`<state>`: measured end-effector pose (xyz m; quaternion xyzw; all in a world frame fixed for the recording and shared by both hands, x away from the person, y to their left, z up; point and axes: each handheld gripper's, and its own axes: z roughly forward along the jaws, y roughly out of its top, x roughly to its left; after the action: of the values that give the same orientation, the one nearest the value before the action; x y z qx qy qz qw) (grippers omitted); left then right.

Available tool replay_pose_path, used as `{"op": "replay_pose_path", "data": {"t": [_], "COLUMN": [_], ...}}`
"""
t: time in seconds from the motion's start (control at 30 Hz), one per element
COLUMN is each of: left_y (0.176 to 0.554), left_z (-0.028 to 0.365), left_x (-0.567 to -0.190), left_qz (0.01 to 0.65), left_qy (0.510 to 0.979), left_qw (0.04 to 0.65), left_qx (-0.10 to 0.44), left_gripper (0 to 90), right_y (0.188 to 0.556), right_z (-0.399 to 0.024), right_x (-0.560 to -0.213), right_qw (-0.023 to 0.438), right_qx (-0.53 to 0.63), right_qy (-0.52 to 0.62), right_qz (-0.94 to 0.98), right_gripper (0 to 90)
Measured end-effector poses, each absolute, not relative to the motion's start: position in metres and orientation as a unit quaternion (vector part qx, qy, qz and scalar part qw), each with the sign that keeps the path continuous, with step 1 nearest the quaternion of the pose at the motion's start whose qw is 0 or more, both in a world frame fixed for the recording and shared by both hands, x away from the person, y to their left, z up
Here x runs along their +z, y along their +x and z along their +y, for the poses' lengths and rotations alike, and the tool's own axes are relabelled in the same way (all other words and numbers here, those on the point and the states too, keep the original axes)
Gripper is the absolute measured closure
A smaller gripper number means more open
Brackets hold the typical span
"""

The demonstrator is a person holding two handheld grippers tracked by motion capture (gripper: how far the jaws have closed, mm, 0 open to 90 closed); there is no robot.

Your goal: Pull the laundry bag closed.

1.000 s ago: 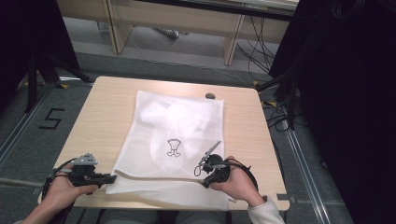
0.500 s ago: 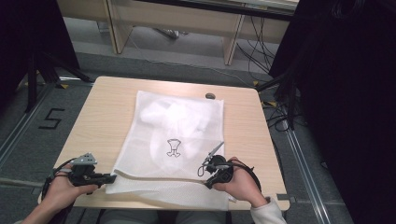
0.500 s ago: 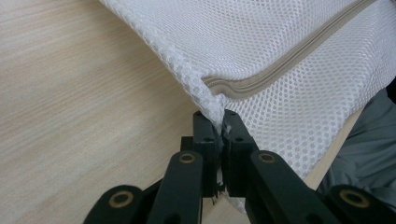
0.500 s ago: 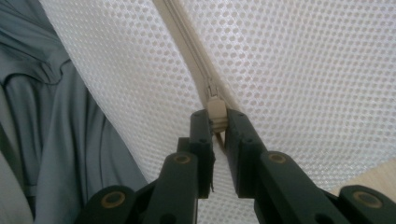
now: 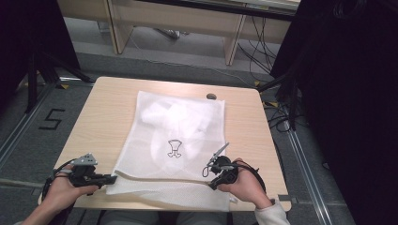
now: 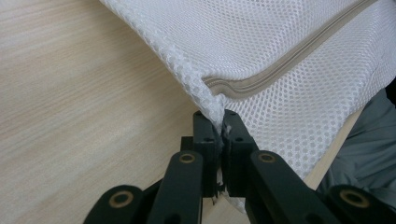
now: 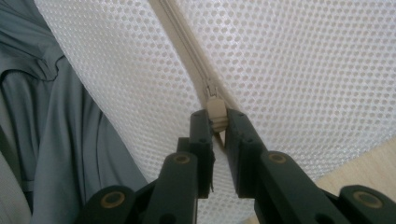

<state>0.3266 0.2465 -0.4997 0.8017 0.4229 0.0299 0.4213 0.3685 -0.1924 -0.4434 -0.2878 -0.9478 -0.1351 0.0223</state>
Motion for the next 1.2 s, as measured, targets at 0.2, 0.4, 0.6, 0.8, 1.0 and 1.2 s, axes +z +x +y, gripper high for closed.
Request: {"op": "replay_pose_path", "data": {"t": [0.2, 0.4, 0.6, 0.8, 1.0, 1.2], "left_y": [0.327, 0.327, 0.327, 0.327, 0.327, 0.327], "left_z": [0.247, 0.247, 0.248, 0.248, 0.248, 0.249], "left_x": [-0.500, -0.500, -0.498, -0.498, -0.499, -0.499], "left_qz": [0.422, 0.423, 0.420, 0.420, 0.422, 0.428], "left_qy": [0.803, 0.801, 0.806, 0.808, 0.802, 0.800], "left_qw": [0.420, 0.422, 0.416, 0.413, 0.423, 0.419], "left_qx": [0.030, 0.028, 0.022, 0.026, 0.026, 0.037], "left_gripper": [85.5, 85.5, 85.5, 85.5, 85.6, 85.7], "right_y": [0.367, 0.367, 0.366, 0.365, 0.366, 0.362], "right_z": [-0.194, -0.195, -0.197, -0.198, -0.202, -0.203], "right_x": [-0.443, -0.444, -0.444, -0.444, -0.443, -0.442], "right_qw": [0.032, 0.030, 0.030, 0.031, 0.027, 0.009], "right_qx": [-0.142, -0.138, -0.136, -0.133, -0.133, -0.101], "right_qy": [-0.298, -0.298, -0.301, -0.297, -0.286, -0.306], "right_qz": [-0.943, -0.944, -0.944, -0.945, -0.949, -0.946], "right_gripper": [81.8, 81.9, 81.9, 81.9, 81.9, 82.0]}}
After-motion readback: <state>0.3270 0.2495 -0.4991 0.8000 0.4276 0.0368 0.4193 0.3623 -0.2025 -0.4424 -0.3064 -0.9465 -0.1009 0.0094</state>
